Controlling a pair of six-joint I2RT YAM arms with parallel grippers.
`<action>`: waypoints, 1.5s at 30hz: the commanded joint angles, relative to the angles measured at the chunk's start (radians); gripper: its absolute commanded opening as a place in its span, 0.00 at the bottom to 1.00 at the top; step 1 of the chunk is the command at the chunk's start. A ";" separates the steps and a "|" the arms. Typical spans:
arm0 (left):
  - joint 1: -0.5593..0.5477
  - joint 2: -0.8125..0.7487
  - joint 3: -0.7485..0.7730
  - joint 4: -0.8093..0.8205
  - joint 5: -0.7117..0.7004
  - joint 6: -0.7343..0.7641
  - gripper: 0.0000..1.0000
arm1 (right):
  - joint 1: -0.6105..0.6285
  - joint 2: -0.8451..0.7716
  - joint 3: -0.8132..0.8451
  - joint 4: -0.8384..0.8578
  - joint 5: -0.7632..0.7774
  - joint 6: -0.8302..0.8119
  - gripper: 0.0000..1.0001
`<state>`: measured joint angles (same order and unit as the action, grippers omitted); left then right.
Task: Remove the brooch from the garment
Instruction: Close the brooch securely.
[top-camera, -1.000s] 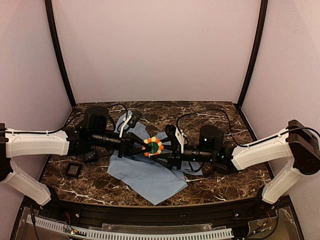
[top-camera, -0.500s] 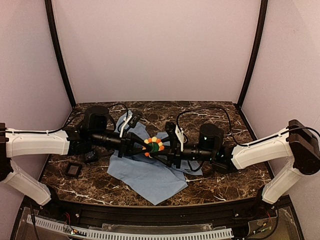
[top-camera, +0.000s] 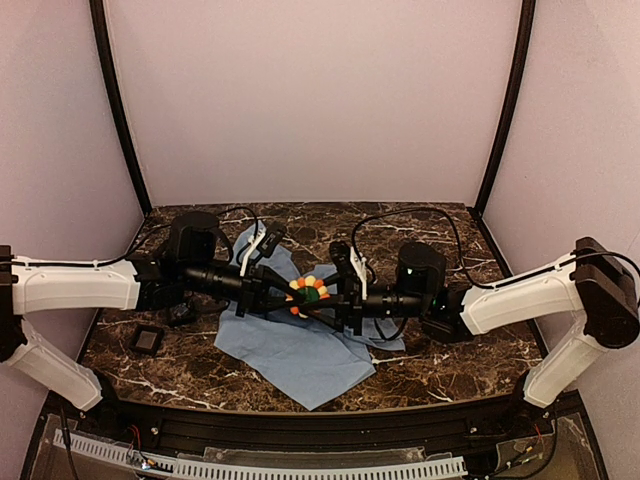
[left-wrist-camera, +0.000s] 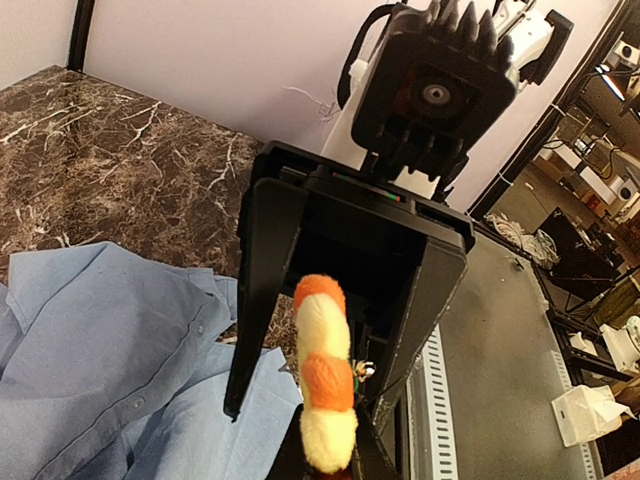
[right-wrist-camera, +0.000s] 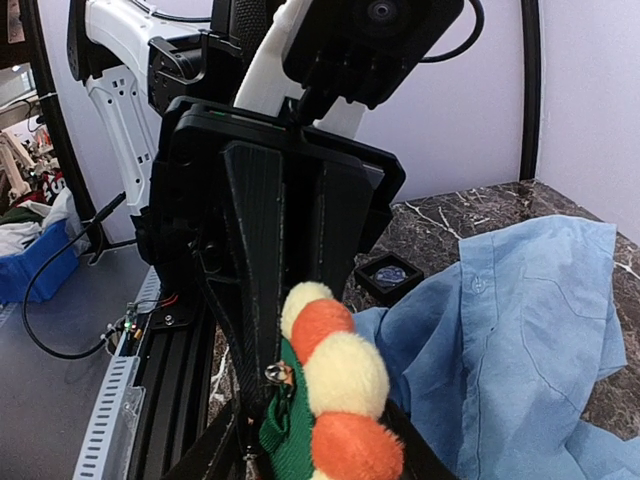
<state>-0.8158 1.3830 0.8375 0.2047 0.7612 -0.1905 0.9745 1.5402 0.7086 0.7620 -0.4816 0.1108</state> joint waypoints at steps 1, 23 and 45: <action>-0.015 0.004 0.026 -0.032 0.035 0.026 0.01 | -0.030 0.019 0.024 0.016 -0.071 0.047 0.40; -0.038 0.020 0.056 -0.098 0.081 0.083 0.01 | -0.064 0.057 0.093 -0.106 -0.318 0.038 0.36; -0.041 -0.007 0.048 -0.102 0.065 0.100 0.01 | -0.111 0.077 0.084 -0.032 -0.371 0.187 0.26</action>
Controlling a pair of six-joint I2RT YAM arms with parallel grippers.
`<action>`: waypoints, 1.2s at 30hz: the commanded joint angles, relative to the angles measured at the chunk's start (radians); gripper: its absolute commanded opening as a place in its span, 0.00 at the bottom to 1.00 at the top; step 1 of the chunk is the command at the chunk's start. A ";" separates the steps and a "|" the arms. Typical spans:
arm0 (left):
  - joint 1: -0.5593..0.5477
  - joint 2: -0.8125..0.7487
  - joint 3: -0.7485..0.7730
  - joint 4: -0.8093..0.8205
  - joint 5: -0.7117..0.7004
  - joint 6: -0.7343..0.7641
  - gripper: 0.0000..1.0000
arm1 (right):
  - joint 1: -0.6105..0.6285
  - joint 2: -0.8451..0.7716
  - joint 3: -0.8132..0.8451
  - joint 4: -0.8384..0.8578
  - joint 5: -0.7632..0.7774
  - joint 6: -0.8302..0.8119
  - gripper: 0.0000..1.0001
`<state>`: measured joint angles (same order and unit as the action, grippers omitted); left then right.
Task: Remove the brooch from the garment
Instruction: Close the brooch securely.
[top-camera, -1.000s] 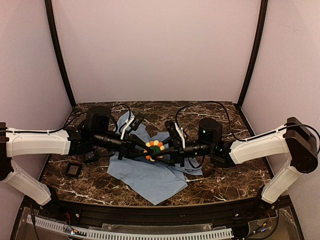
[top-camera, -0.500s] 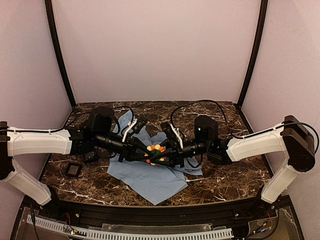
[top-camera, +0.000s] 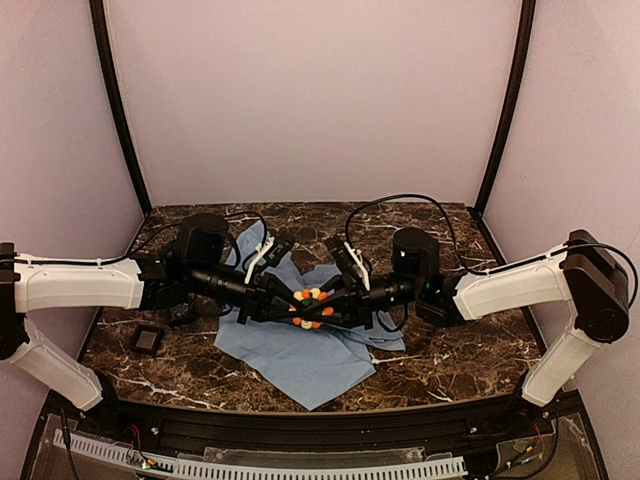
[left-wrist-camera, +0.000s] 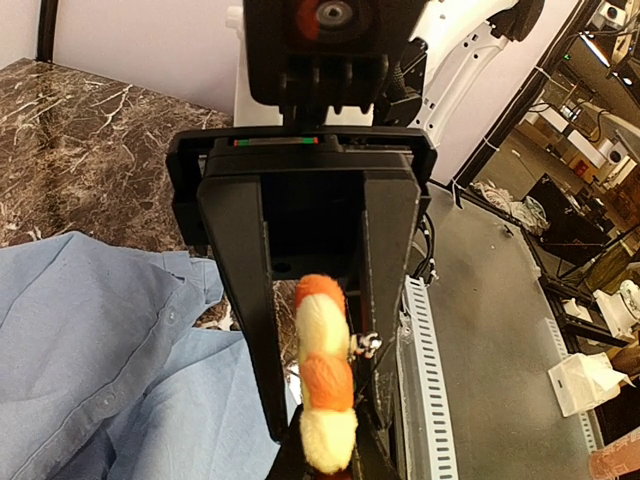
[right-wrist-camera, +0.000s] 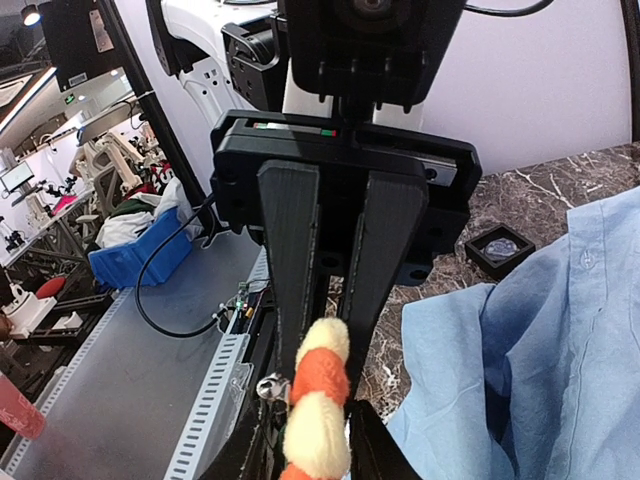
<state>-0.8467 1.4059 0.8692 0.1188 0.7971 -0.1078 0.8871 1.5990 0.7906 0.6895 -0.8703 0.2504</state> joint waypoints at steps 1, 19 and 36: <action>-0.011 -0.031 0.016 -0.016 0.031 0.017 0.01 | -0.027 0.022 0.005 0.041 0.017 0.054 0.26; -0.016 -0.014 0.023 -0.027 0.042 0.026 0.01 | -0.031 0.063 0.060 -0.068 0.007 0.026 0.25; -0.018 -0.019 0.023 -0.031 0.039 0.029 0.01 | -0.039 0.083 0.089 -0.098 0.044 0.085 0.25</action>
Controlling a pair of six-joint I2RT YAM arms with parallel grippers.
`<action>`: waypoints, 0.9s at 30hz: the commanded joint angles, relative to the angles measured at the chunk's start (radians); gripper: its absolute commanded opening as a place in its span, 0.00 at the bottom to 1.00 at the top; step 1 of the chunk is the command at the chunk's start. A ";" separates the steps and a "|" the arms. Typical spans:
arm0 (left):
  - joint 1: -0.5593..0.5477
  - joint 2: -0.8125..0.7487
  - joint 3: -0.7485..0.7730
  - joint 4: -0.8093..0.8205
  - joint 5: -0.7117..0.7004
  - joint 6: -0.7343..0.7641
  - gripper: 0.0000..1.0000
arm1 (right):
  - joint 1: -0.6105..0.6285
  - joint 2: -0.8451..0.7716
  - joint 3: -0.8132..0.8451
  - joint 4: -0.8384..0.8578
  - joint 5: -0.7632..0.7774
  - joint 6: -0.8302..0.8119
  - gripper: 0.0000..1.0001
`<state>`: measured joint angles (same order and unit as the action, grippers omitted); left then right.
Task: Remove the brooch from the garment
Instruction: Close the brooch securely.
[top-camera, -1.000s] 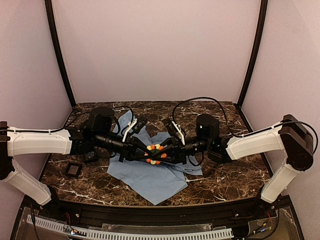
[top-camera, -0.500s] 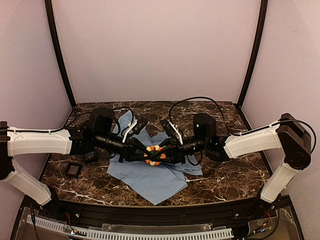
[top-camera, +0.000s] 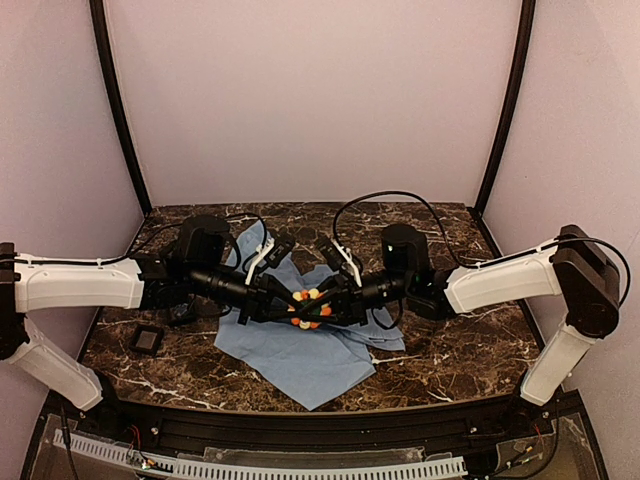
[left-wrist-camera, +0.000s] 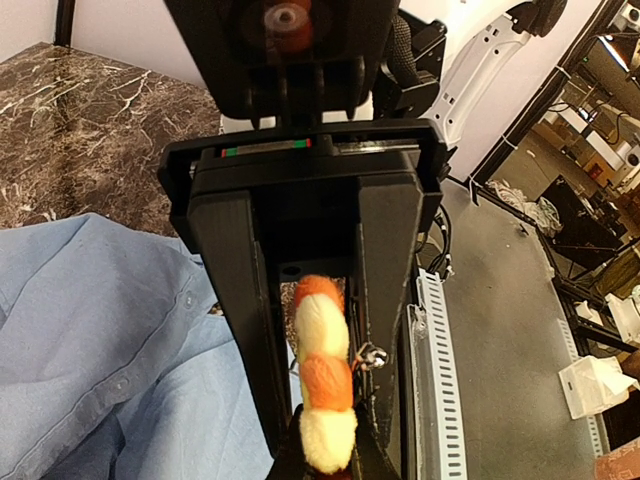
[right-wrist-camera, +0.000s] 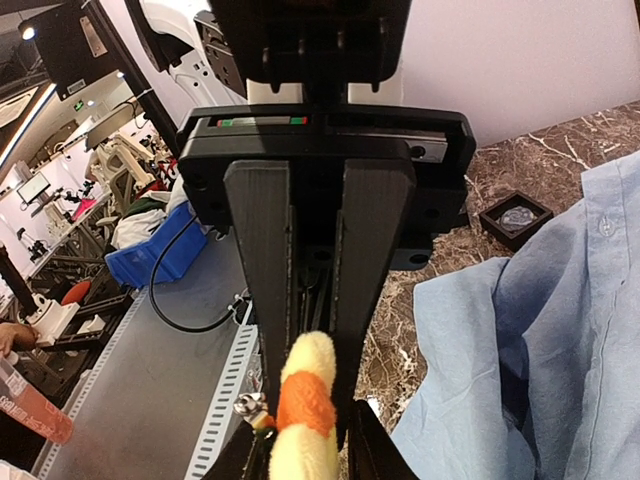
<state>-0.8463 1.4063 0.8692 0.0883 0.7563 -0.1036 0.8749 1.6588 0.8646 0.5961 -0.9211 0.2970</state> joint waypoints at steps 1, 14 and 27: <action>-0.018 -0.021 0.022 -0.001 0.075 0.025 0.01 | -0.030 0.020 0.012 0.002 0.098 0.048 0.25; -0.018 -0.033 0.019 -0.001 0.064 0.029 0.01 | -0.069 0.015 -0.033 0.103 0.085 0.176 0.22; -0.021 -0.043 0.016 -0.002 0.058 0.030 0.01 | -0.103 0.010 -0.075 0.191 0.119 0.288 0.17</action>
<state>-0.8463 1.4063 0.8818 0.1131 0.7063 -0.1165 0.8505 1.6588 0.8177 0.7498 -0.9024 0.4957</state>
